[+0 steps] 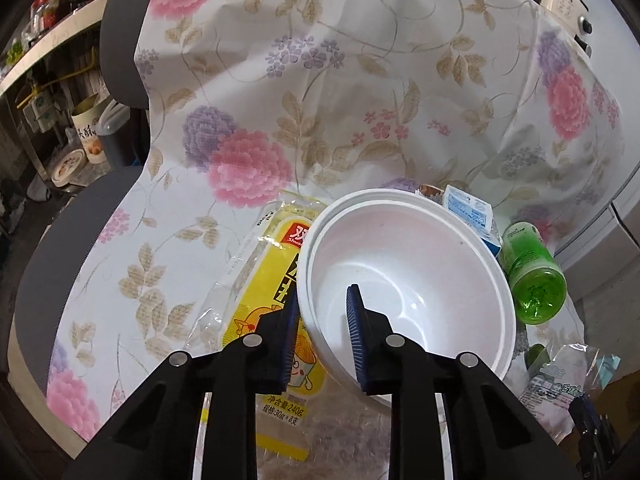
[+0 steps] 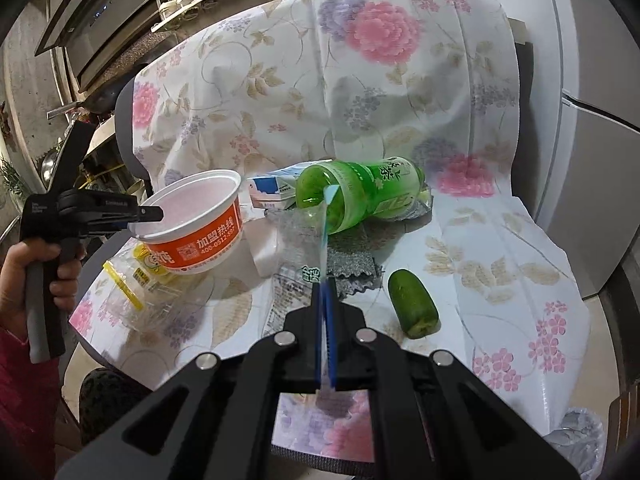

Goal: Collect trash
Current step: 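Grasp the rim of the white-and-orange noodle bowl with the left gripper, then carry the noodle bowl to the trash bin and open the left gripper, then bring the left tool back over the chair, then grasp the yellow snack packet with the left gripper while the right gripper approaches the clear tray, then grasp the clear plastic tray with the right gripper and lift it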

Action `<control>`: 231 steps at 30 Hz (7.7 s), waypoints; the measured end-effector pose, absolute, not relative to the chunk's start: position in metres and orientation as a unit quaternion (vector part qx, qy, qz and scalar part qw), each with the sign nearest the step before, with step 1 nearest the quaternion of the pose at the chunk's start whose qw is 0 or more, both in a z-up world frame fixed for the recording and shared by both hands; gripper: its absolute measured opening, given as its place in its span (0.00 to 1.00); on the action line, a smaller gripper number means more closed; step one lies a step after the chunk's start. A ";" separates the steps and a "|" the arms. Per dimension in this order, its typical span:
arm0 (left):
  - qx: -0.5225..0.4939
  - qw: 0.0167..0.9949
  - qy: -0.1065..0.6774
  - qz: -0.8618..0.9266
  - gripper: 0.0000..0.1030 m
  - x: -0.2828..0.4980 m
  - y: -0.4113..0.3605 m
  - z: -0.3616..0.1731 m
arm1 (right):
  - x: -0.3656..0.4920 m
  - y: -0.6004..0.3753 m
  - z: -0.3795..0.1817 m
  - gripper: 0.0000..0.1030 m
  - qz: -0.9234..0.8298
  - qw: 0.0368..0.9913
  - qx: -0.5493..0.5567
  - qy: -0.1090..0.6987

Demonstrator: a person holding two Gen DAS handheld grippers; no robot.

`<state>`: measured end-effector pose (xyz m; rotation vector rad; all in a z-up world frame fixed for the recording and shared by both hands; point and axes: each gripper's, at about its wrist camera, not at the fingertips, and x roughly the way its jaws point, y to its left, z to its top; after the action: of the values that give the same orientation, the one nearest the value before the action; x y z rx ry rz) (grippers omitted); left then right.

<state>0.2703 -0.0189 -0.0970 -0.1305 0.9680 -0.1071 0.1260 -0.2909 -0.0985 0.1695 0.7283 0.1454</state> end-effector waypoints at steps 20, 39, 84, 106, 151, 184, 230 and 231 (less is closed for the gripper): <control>-0.064 0.920 0.357 -0.149 0.05 0.125 -0.027 -0.049 | 0.047 -0.309 -0.038 0.02 0.059 0.951 0.117 0.282; 0.055 0.844 0.361 -0.392 0.05 0.046 -0.268 -0.106 | -0.116 -0.459 -0.057 0.02 -0.217 0.925 0.151 0.272; 0.151 0.794 0.399 -0.433 0.62 0.026 -0.359 -0.148 | -0.126 -0.523 -0.119 0.38 -0.289 0.873 0.209 0.332; 0.084 0.898 0.393 -0.177 0.66 0.046 -0.105 -0.105 | -0.029 -0.339 -0.060 0.44 -0.031 0.933 0.110 0.340; 0.072 0.898 0.432 -0.049 0.75 0.191 -0.018 -0.131 | 0.090 -0.299 -0.095 0.60 0.038 0.921 0.082 0.379; 0.027 0.939 0.340 -0.051 0.02 0.161 0.014 -0.073 | 0.097 -0.260 -0.084 0.60 0.080 0.923 0.051 0.373; 0.008 0.926 0.378 -0.021 0.03 0.141 0.051 -0.108 | 0.192 -0.162 -0.108 0.07 0.145 0.896 0.089 0.410; 0.011 0.926 0.377 -0.026 0.03 0.138 0.046 -0.107 | 0.180 -0.169 -0.101 0.07 0.137 0.902 0.081 0.401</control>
<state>0.1382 0.0455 -0.1066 0.0219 0.7726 -0.0541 0.1804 -0.1691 -0.1011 0.1670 0.8292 0.2831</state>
